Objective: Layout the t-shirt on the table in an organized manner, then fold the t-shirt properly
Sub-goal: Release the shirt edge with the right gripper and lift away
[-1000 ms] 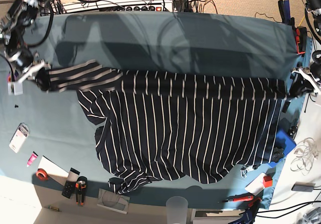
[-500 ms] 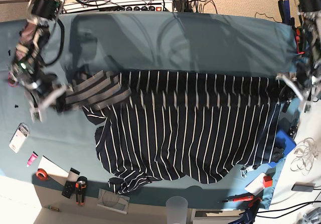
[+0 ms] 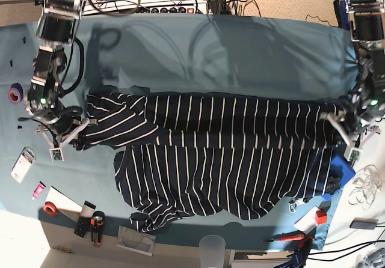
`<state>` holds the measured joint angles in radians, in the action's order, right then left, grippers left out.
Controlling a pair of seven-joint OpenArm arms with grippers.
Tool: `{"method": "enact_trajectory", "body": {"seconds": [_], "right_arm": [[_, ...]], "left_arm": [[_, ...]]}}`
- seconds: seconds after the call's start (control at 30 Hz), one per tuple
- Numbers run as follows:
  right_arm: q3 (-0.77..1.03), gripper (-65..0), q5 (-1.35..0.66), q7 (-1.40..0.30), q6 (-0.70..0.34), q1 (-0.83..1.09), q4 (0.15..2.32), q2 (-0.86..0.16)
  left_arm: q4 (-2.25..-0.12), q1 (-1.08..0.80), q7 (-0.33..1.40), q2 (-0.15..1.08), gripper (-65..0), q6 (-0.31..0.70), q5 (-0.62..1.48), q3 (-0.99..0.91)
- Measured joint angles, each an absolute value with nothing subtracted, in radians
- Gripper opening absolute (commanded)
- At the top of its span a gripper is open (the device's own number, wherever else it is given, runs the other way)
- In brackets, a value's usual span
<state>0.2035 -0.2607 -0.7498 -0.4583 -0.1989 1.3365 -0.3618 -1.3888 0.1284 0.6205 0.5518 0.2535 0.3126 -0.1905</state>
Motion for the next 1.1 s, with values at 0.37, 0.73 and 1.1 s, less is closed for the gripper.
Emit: {"method": "enact_trajectory", "body": {"seconds": [0.37,0.73,1.1], "right_arm": [[0.204,-47.0,-0.258,-0.759,-0.459,-0.214,1.336,-0.355],[0.206,-46.9,-0.357,-0.83,-0.493,-0.29,1.444,-0.357],[0.324,-47.0,-0.538,-1.0,-0.5,-0.285,1.629,-0.356]], "left_arm": [[-1.389,0.129,0.573,0.554,-34.7,0.228,0.284,-0.191],[-1.422,0.176,0.71,0.554,-34.7,0.112,0.295,-0.239],[-1.507,0.176,1.06,0.555,-41.1,0.441,0.712,-0.691]]}}
